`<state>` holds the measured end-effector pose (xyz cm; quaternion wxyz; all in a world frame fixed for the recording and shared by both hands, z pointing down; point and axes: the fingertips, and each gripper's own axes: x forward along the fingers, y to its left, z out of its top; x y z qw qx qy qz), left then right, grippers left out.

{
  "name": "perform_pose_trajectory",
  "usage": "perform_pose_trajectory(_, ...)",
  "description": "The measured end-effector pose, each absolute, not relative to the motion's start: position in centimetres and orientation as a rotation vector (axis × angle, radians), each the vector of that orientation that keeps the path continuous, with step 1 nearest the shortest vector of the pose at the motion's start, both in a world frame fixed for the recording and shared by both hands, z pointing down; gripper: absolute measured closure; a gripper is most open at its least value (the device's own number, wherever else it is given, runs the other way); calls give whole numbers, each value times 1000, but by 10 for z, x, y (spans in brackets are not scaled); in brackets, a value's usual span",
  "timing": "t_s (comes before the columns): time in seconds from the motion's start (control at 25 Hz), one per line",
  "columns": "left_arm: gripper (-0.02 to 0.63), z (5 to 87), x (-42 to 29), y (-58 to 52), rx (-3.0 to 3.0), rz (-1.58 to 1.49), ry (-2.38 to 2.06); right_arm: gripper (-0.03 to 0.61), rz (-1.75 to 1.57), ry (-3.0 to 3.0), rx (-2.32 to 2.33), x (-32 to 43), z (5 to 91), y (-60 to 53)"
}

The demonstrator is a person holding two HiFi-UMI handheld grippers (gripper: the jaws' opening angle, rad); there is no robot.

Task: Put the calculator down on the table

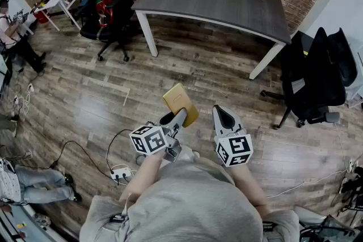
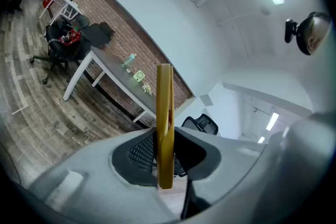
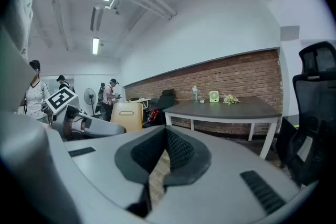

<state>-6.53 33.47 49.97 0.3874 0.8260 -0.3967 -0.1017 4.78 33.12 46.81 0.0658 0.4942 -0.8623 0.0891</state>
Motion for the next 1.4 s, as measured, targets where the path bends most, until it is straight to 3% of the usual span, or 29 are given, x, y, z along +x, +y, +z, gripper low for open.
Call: perform_pose_trajectory(1.4,523,490,-43,345,2117,-258,-1041,577,337,-2632,1490,70,471,336)
